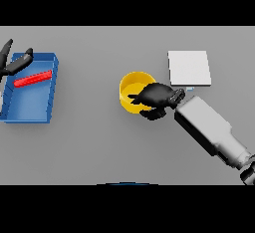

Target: Pick up the red beaker and tilt it to pour out 1 green nut into yellow bowl. Pick up the yellow bowl and place it on the metallic measuring scale.

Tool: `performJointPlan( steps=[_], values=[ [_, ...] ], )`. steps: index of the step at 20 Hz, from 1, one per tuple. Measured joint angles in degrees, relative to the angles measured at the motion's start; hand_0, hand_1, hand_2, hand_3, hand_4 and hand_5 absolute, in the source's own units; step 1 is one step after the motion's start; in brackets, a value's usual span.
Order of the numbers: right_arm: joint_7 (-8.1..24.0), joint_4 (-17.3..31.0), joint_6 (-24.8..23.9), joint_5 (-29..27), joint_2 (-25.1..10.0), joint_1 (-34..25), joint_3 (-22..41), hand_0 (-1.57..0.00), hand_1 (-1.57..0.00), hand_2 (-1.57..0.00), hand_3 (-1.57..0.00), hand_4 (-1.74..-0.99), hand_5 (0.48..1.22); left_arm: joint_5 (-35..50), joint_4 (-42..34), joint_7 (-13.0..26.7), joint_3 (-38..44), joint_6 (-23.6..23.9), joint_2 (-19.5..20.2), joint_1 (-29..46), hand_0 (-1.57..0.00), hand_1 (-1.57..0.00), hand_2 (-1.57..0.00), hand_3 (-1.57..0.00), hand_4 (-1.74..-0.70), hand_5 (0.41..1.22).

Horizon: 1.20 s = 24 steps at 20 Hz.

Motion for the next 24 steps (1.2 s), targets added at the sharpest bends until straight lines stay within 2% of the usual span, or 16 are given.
performJointPlan(
  steps=[2,4,5,8,11,15,17,18,21,23,24],
  values=[
    [-0.12,-0.88,1.14,-0.61,-0.45,-0.41,-0.24,-1.11,-1.09,-1.07,-0.88,-1.578,1.113,0.22,-0.65,-0.21,-0.05,0.11,-0.25,0.48,0.0,0.0,0.0,0.0,-0.79,0.707],
    [-0.97,-0.56,1.45,-0.74,-0.78,-0.77,0.13,-1.28,-1.27,-1.19,-1.03,-1.637,1.152,0.0,-1.25,0.8,-0.05,0.47,-0.12,-0.08,0.0,0.0,0.0,0.0,-0.78,0.712],
    [0.27,-0.98,2.15,-1.08,-0.63,-0.7,0.07,-1.34,-1.33,-1.25,-1.07,-1.658,1.166,-0.26,-1.02,0.97,-0.21,0.4,-0.01,0.01,0.0,0.0,0.0,0.0,-0.78,0.711],
    [1.09,-2.1,3.74,-1.86,-1.29,-0.5,0.11,-1.45,-1.45,-1.33,-1.17,-1.698,1.193,-0.24,-1.19,0.74,-0.43,0.19,-0.13,-0.03,0.0,0.0,0.0,0.0,-0.78,0.712],
    [0.78,-2.61,3.59,-2.37,-2.37,-0.63,-0.22,-1.51,-1.51,-1.39,-1.2,-1.719,1.207,0.17,-0.67,0.49,-0.07,-0.01,-0.09,0.03,0.0,0.0,0.0,0.0,-0.78,0.703],
    [3.19,-5.8,6.26,-3.95,-3.42,-1.62,-1.72,-1.55,-1.54,-1.46,-1.16,-1.732,1.215,-0.56,-1.19,-0.23,-0.72,0.38,-0.24,0.25,0.0,0.0,0.0,0.0,-0.77,0.707],
    [3.81,-8.67,8.4,-5.03,-5.26,-1.43,-2.62,-1.55,-1.55,-1.49,-1.15,-1.735,1.217,-0.44,-1.11,0.66,-0.48,0.17,0.09,-0.44,0.0,0.0,0.0,0.0,-0.78,0.702],
    [4.09,-9.42,8.87,-5.2,-6.12,-1.57,-3.14,-1.56,-1.56,-1.45,-1.2,-1.736,1.218,-0.29,-0.45,0.5,-0.55,0.27,-0.55,-0.86,0.0,0.0,0.0,0.0,-0.78,0.702],
    [8.04,-12.89,9.94,-5.49,-7.12,-1.47,-4.38,-1.56,-1.56,-1.47,-1.19,-1.739,1.219,0.55,-0.68,-0.47,-0.17,0.45,-1.15,-0.22,0.0,0.0,0.0,0.0,-0.79,0.702],
    [9.38,-16.14,11.02,-5.96,-7.1,-0.12,-4.29,-1.57,-1.57,-1.51,-1.18,-1.739,1.219,0.94,-1.01,0.77,0.19,0.02,-0.62,-0.94,0.0,0.0,0.0,0.0,-0.8,0.704],
    [10.15,-17.04,10.9,-6.05,-7.21,0.41,-4.7,-1.52,-1.57,-1.52,-1.18,-1.74,1.219,0.98,-0.9,0.44,0.23,-0.18,-0.42,-0.4,0.0,0.0,0.0,0.0,-0.8,0.704]
  ],
)
